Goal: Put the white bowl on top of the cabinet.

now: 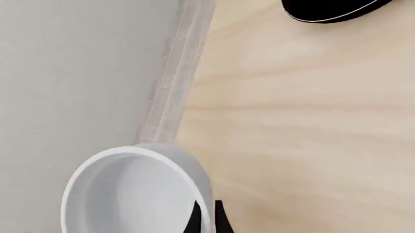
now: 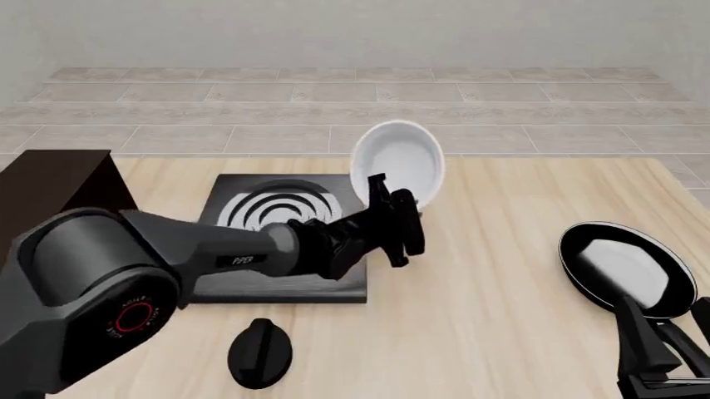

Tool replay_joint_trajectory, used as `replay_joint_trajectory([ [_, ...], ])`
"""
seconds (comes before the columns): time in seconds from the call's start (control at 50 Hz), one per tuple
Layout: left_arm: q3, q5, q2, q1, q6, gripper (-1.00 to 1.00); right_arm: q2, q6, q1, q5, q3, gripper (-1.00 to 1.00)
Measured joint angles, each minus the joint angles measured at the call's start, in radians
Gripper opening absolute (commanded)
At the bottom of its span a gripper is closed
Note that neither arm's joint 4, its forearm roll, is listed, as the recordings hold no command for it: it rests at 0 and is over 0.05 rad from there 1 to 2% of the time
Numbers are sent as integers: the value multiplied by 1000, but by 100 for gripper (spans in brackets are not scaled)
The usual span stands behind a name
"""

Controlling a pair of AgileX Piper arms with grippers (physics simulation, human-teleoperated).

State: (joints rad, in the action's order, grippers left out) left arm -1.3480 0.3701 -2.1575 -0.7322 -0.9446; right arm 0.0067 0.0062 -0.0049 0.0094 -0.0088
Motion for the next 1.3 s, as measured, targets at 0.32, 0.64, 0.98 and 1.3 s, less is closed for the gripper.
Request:
replay_joint_trajectory([
  [0.32,156,92,117,-16,67,-100,0,0,0,-1,1,100],
  [0.64,310,143,220,-6,105,-100,0,0,0,-1,1,100],
  [0.98,457,109,408,77,221,-100,0,0,0,-1,1,100],
  [1.3,539,57,543,199,289,-100,0,0,0,-1,1,100],
])
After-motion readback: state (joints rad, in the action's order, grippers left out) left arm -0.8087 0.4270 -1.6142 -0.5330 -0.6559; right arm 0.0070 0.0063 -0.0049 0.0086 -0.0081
